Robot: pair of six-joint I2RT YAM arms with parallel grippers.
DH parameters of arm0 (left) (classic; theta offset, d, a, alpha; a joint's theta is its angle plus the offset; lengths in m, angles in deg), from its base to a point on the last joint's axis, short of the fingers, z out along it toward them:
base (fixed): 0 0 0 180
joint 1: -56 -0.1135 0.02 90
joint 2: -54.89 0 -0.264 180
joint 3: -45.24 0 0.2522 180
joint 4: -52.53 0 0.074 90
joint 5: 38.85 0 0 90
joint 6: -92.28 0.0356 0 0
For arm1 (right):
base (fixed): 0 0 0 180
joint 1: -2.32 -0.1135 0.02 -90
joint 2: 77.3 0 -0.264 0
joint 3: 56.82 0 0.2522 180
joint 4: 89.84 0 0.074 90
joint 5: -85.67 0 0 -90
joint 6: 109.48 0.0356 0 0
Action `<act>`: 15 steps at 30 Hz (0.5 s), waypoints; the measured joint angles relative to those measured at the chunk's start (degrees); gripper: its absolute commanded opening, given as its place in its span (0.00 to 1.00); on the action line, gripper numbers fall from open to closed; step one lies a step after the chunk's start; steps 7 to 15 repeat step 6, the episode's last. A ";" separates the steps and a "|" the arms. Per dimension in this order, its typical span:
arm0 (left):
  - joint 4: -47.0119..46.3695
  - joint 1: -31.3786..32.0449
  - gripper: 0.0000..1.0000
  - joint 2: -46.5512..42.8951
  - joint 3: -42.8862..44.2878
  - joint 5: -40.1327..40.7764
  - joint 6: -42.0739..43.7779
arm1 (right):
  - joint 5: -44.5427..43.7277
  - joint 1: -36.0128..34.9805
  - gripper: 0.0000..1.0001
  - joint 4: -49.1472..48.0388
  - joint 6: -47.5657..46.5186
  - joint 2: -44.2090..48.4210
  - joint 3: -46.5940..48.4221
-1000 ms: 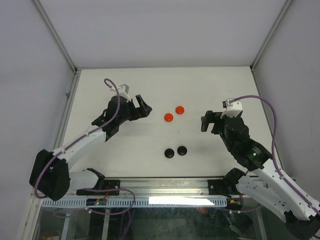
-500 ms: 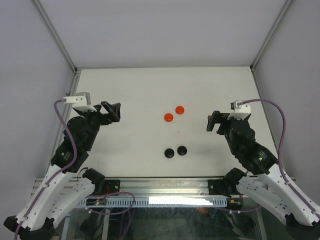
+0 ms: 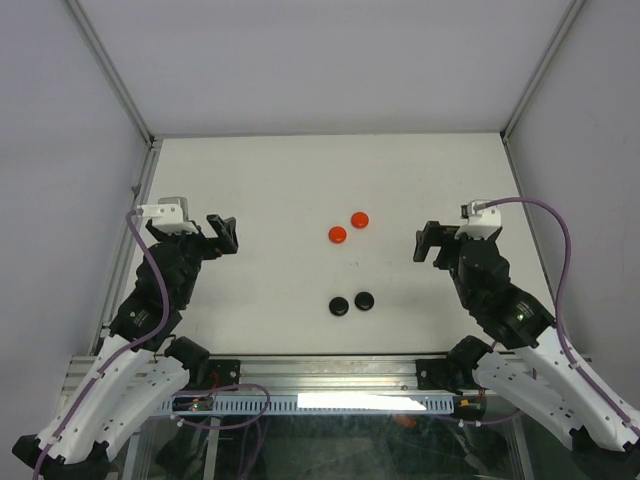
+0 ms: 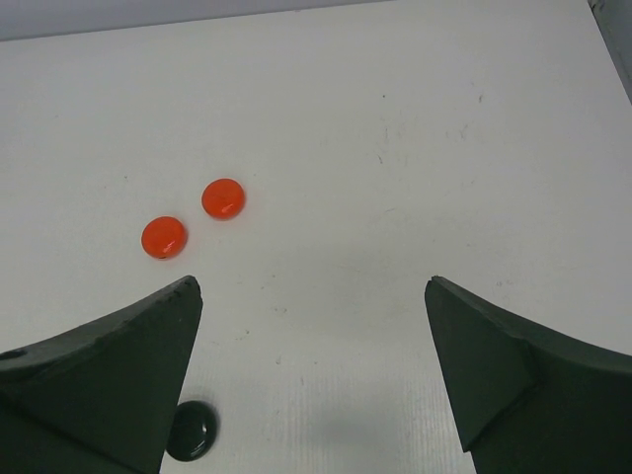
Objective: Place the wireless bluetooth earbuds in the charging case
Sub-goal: Reset both arms
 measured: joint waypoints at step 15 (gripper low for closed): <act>-0.02 -0.02 0.99 0.00 -0.24 0.02 0.83 | 0.04 0.00 0.99 -0.85 -0.22 2.12 -0.17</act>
